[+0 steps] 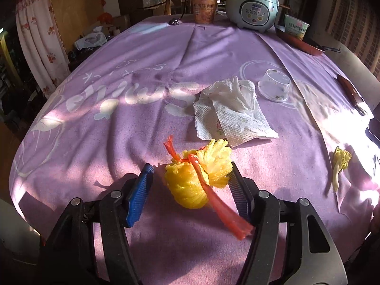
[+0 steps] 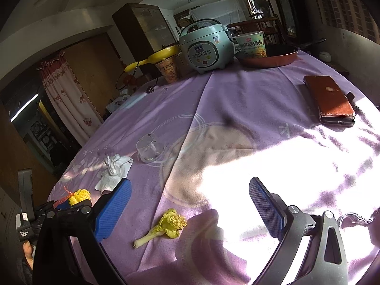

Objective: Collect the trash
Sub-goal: 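Close the left tool on the yellow netting with red string and lift, then grasp the yellow plastic scrap with the right tool while the left tool holds the netting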

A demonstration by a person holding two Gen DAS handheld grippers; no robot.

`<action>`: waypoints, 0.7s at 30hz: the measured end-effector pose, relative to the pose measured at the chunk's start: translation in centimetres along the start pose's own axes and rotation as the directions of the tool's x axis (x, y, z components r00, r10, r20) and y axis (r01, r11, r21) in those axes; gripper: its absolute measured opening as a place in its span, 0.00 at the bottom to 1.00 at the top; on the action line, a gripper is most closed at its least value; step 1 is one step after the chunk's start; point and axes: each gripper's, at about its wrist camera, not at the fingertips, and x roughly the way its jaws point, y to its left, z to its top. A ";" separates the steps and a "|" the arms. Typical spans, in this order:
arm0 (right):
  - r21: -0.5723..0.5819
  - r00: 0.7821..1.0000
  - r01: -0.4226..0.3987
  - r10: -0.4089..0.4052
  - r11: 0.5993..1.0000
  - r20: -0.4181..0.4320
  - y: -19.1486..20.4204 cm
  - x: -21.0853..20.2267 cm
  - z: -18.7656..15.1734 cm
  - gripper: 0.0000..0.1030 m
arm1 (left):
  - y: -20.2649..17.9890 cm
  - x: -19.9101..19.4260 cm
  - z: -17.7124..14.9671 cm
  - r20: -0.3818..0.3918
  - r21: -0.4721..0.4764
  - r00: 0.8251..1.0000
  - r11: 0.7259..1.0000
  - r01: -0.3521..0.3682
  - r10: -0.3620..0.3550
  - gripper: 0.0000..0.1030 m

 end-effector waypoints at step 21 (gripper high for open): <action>-0.206 0.970 0.071 -0.115 0.976 -0.212 4.9 3.4 -3.4 0.37 | -0.1 0.3 -1.3 0.048 0.013 0.999 1.000 0.022 -0.022 0.61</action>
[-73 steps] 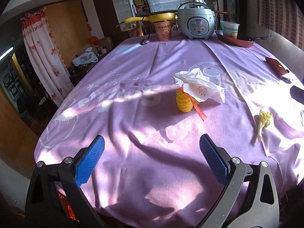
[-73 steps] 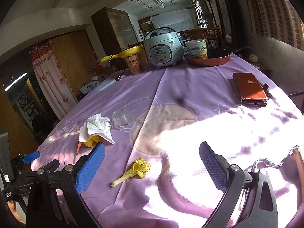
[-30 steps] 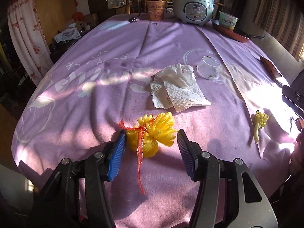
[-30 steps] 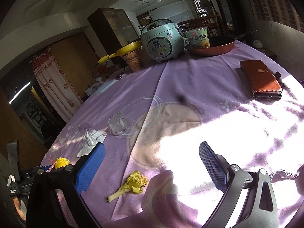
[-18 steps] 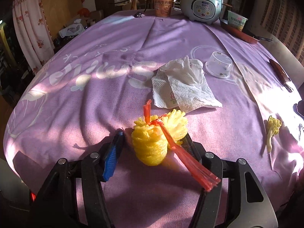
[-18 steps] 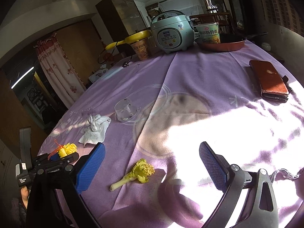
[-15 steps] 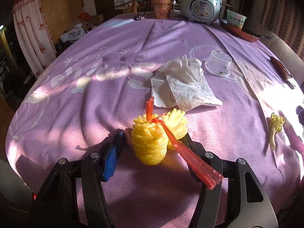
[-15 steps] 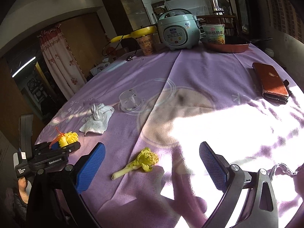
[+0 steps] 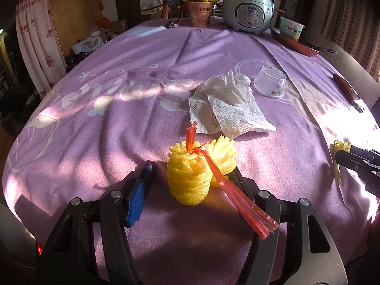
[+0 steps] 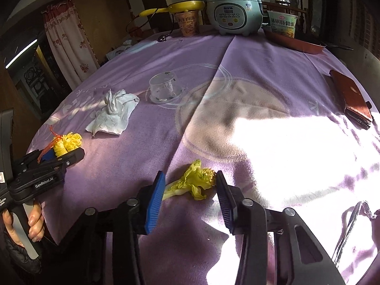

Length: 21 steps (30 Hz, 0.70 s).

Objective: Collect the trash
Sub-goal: 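Grasp the yellow plastic scrap with the right tool while the left tool holds the netting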

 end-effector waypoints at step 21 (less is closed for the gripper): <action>-0.032 0.979 -0.114 0.117 0.993 0.165 2.6 -4.8 1.7 0.04 | 2.9 -5.9 0.3 0.103 -0.080 0.994 0.996 0.049 -0.041 0.33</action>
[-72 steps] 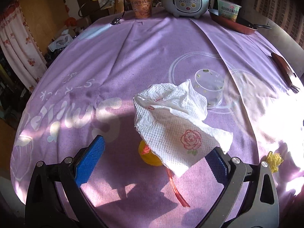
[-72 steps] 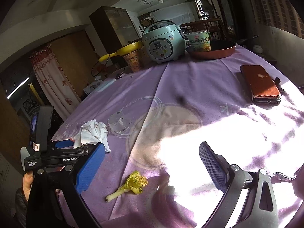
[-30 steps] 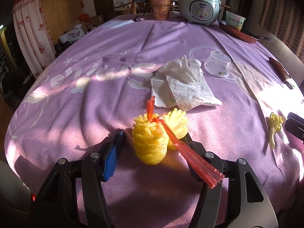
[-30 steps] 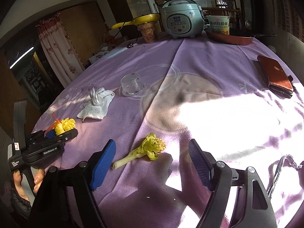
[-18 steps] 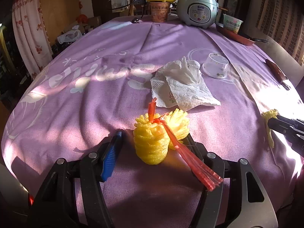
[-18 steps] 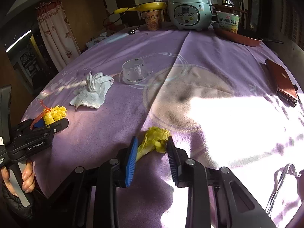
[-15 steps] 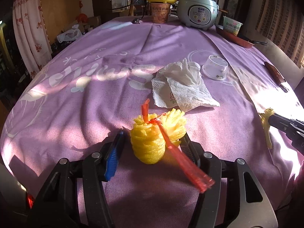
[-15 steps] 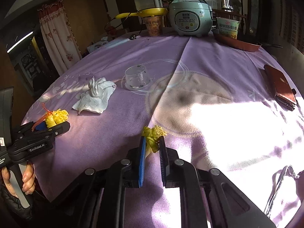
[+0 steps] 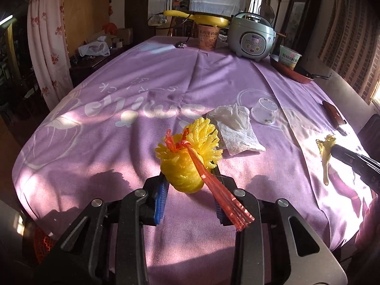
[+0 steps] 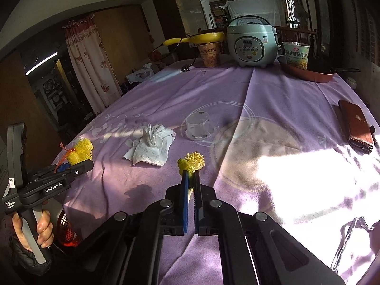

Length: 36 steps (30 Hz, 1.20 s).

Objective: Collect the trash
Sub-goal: 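Carry netting and yellow scrap to the red basket and open both tools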

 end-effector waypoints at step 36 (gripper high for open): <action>-0.320 0.886 -0.459 0.454 0.829 -0.094 22.9 -0.2 0.4 0.04 | 18.5 -14.1 -13.1 -0.084 -0.389 0.887 0.805 -0.448 0.453 0.33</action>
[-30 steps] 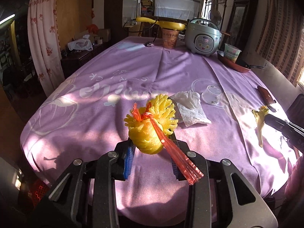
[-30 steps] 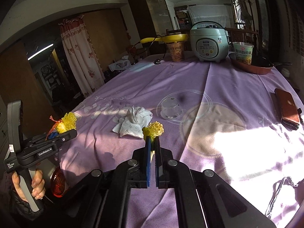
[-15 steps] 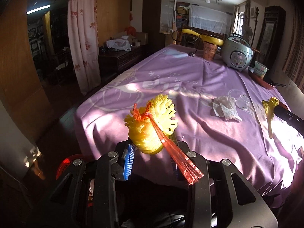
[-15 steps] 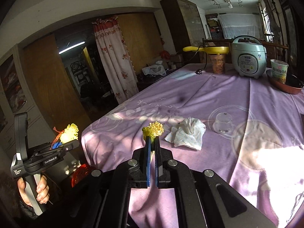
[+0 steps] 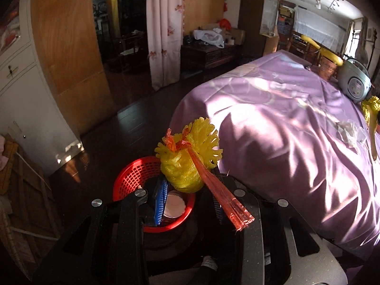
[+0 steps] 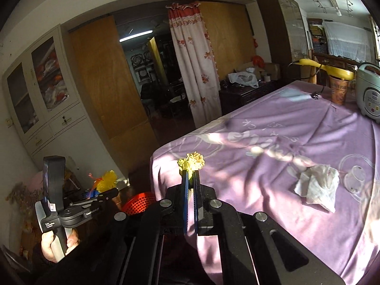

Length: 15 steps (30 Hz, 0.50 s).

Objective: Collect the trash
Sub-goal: 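Carry netting and yellow scrap to the red basket and open both tools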

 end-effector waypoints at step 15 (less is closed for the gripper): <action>-0.107 0.960 -0.172 0.142 0.979 -0.242 10.6 13.5 1.0 0.04 | 8.4 7.1 -1.9 -0.138 -0.125 0.990 0.991 -0.041 0.023 0.35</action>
